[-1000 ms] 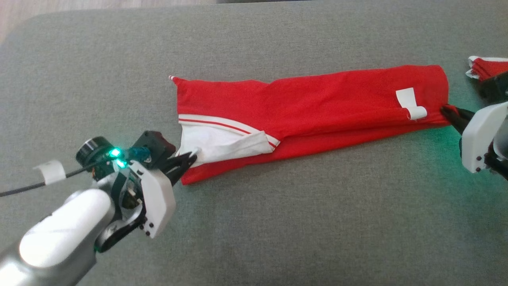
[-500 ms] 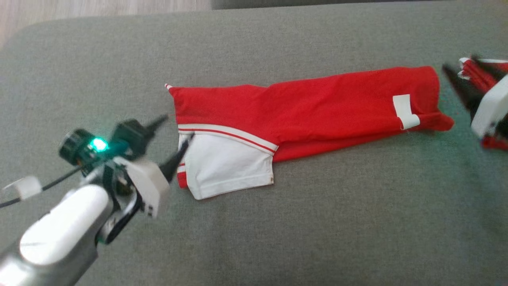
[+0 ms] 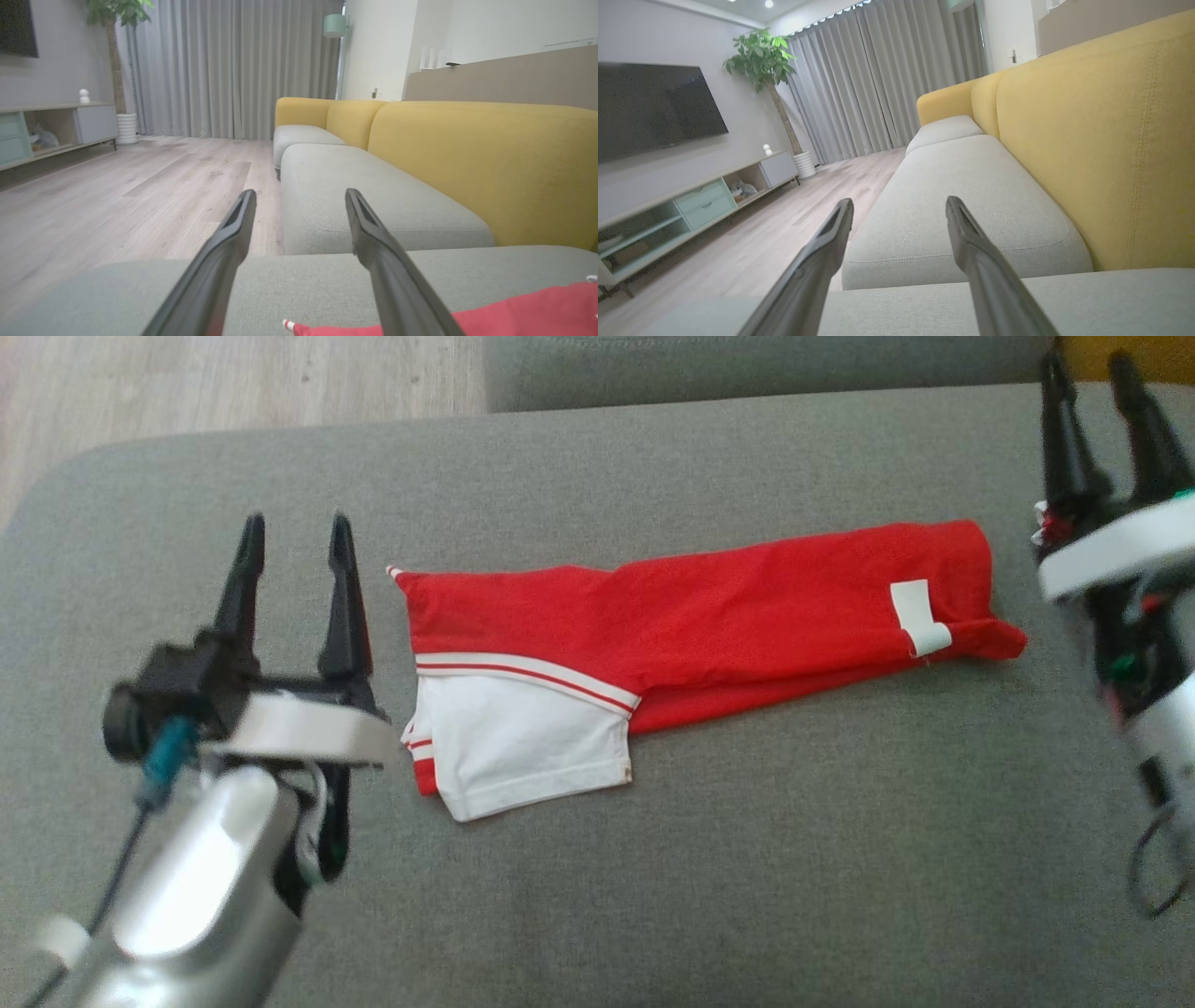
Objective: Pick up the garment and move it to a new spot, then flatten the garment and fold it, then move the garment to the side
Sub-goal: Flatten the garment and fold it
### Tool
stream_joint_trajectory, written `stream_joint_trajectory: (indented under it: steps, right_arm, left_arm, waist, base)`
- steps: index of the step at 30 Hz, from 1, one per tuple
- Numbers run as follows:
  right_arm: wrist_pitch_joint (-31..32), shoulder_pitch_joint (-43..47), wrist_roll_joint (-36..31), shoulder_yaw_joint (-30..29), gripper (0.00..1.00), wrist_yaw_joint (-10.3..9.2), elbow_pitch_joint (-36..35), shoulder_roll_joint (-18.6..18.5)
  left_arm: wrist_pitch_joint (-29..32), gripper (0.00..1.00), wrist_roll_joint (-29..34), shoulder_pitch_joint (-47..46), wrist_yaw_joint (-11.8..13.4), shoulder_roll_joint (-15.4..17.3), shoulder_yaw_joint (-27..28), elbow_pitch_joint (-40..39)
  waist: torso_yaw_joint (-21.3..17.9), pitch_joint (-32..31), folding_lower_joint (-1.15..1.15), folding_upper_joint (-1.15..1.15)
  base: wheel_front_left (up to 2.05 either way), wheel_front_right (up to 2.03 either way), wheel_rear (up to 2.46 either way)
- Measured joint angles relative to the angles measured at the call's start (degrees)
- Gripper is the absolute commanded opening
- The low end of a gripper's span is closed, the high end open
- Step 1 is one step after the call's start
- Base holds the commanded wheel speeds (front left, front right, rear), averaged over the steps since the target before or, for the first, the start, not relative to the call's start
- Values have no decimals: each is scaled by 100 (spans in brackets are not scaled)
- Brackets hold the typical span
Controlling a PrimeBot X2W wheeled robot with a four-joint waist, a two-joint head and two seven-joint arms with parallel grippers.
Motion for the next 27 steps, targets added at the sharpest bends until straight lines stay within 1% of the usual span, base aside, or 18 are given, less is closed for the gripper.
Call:
stream_joint_trajectory:
  steps: [1, 3, 6, 8, 10, 12, 14, 17, 21, 23, 27]
  right_arm:
    - [-12, 217, -225, -352, 100, 0, -135, 175]
    - [-12, 768, -766, -964, 100, 0, -459, 553]
    - [-12, 1699, -1534, -1723, 100, 0, -883, 1155]
    - [-12, 2228, -2171, -2043, 100, 0, -1134, 1481]
    - [-12, 2606, -2417, -2329, 100, 0, -1329, 1831]
    - [-12, 2839, -2669, -2392, 100, 0, -1445, 2071]
    - [-12, 2959, -2838, -2465, 100, 0, -1496, 2199]
    - [-12, 2997, -2970, -2551, 100, 0, -1567, 2226]
    - [-12, 2983, -3123, -2617, 100, 0, -1555, 2267]
    - [27, 2912, -3233, -2713, 100, 0, -1419, 2260]
    - [260, 2427, -3461, -3273, 100, 0, -1024, 2189]
  left_arm:
    - [-23, 100, 26, 122, 23, -103, 96, 18]
    - [-31, 100, 347, 382, 15, -289, 257, -40]
    - [-46, 100, 717, 879, 5, -690, 624, -77]
    - [-46, 100, 918, 1261, -69, -916, 948, -85]
    - [-47, 100, 1172, 1568, -231, -1058, 1174, -62]
    - [-46, 100, 1344, 1773, -410, -1221, 1404, -18]
    - [-46, 100, 1567, 1852, -575, -1347, 1571, 55]
    - [-47, 100, 1803, 1856, -845, -1537, 1784, 90]
    - [-47, 100, 2083, 1850, -1098, -1722, 1974, 162]
    - [-47, 100, 2171, 1817, -1200, -1793, 2041, 187]
    - [-47, 100, 2373, 1523, -1400, -1902, 2040, 287]
  waist:
    - [-2, -25, 0, 0]
    - [7, -72, -1, 0]
    - [16, -123, 0, 0]
    - [8, -141, -1, 0]
    - [-5, -146, -1, 0]
    - [-19, -132, -1, 0]
    - [-23, -105, -1, 0]
    - [-11, -36, -1, 0]
    - [14, 99, 0, 0]
    - [33, 204, 0, 0]
    - [105, 496, 1, 0]
  base:
    - [0, 0, 0]
    - [0, 0, 0]
    - [0, 0, 0]
    - [0, 0, 0]
    - [0, 0, 0]
    - [0, 0, 0]
    - [0, 0, 0]
    - [0, 0, 0]
    - [0, 0, 0]
    - [0, 0, 0]
    - [0, 0, 0]
